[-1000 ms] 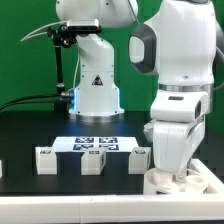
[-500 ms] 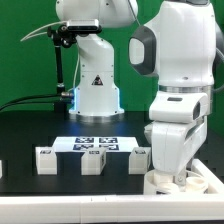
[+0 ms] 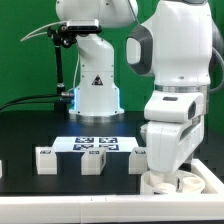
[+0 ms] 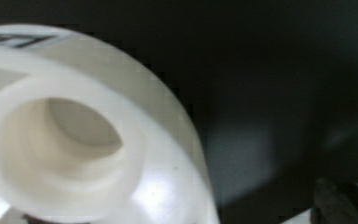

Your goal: Assemble stool

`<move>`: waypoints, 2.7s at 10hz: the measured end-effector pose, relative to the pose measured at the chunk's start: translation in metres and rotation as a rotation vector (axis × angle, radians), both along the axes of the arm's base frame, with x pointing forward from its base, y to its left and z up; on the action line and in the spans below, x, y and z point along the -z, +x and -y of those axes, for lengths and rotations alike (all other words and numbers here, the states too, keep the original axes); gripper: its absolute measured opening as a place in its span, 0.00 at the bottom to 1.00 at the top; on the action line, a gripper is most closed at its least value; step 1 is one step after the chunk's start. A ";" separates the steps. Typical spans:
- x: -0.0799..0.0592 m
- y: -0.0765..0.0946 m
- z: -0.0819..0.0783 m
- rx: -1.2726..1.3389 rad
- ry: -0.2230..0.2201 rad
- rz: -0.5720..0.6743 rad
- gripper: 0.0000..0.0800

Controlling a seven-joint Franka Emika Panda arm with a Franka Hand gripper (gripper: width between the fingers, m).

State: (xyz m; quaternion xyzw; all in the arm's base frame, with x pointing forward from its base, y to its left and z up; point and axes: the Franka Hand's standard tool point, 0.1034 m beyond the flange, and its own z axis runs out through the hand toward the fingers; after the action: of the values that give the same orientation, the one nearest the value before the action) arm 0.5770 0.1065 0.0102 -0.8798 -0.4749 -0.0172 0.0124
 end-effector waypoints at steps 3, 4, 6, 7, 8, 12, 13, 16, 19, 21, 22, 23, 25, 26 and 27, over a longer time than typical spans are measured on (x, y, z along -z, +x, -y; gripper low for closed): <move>0.000 0.000 0.000 0.000 0.000 0.000 0.81; 0.000 0.000 0.000 0.000 0.000 0.000 0.81; -0.019 0.003 0.003 0.001 -0.010 -0.011 0.81; -0.040 0.007 0.010 0.008 -0.018 -0.008 0.81; -0.058 0.010 0.016 0.015 -0.026 -0.008 0.81; -0.077 0.010 0.023 0.154 -0.027 -0.017 0.81; -0.077 0.010 0.022 0.208 -0.025 -0.019 0.81; -0.067 -0.004 0.043 0.446 -0.043 -0.054 0.81; -0.073 0.000 0.037 0.761 0.005 -0.068 0.81; -0.072 0.000 0.036 0.848 0.008 -0.074 0.81; -0.070 -0.002 0.036 0.935 0.018 -0.089 0.81; -0.062 -0.006 0.046 1.015 0.020 -0.116 0.81; -0.061 -0.018 0.061 1.150 -0.019 -0.178 0.81; -0.061 -0.019 0.065 1.158 -0.029 -0.193 0.81; -0.061 -0.018 0.064 1.156 -0.027 -0.190 0.81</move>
Offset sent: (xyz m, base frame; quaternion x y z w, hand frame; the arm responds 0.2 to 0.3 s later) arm 0.0000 0.0000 0.0000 0.0000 0.0000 0.0000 1.0000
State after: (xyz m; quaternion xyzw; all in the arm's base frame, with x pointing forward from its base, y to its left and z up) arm 0.5592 0.0421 0.0709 -0.9938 0.0850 0.0639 0.0322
